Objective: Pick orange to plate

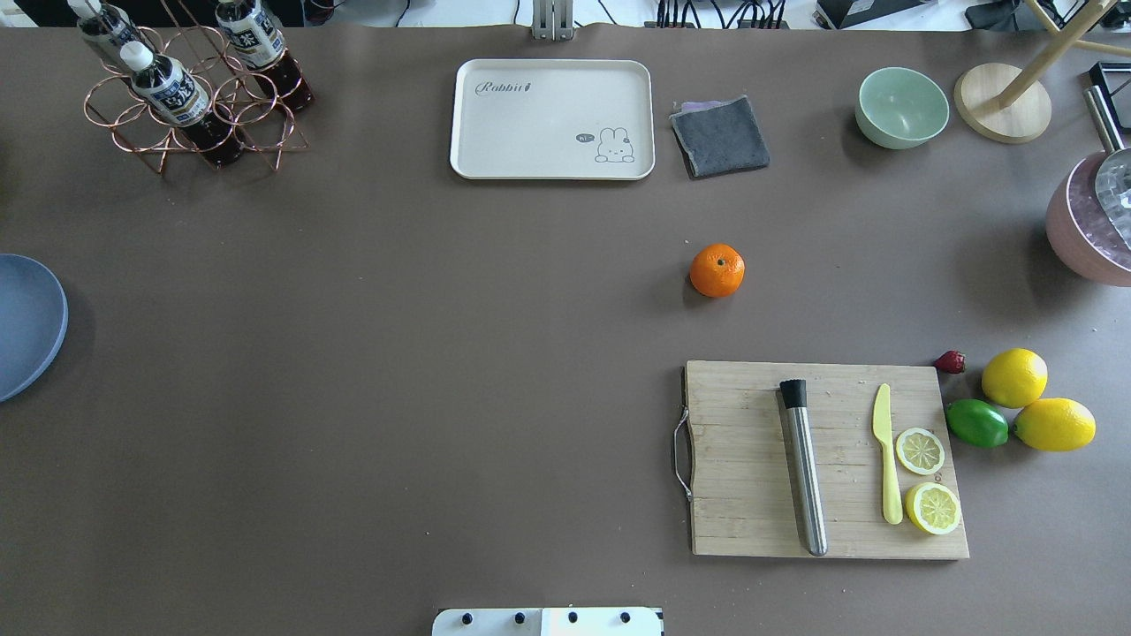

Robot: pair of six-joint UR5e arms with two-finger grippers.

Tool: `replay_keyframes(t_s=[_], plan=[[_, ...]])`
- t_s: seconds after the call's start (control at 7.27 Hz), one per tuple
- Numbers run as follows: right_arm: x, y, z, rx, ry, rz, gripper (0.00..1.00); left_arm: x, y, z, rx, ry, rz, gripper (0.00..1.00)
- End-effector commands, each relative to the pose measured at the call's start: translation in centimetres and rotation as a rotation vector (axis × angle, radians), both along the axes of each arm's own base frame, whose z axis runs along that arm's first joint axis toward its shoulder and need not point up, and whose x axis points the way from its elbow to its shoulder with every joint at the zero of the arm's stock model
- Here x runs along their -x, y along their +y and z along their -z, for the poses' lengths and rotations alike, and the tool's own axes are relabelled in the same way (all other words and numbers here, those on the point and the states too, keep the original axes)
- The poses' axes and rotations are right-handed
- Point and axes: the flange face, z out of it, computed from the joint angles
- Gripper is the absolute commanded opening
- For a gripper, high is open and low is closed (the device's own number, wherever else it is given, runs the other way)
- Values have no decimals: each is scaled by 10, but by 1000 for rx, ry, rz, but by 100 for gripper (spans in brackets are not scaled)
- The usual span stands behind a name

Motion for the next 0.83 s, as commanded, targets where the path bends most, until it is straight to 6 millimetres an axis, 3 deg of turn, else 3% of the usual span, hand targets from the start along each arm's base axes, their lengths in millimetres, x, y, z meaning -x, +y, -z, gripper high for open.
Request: replay_keyframes(t_s=[0.0,0.28,0.69], plan=[[2,-2,8,-3,-9,-6,100,-4,-1,-27,14,1,-6,97],[8,-4,10,-7,-15,6,100,-34,0,-27,53,8,-28,97],[15,-6,12,-11,-20,22,100,-50,1,-28,54,7,-60,90]])
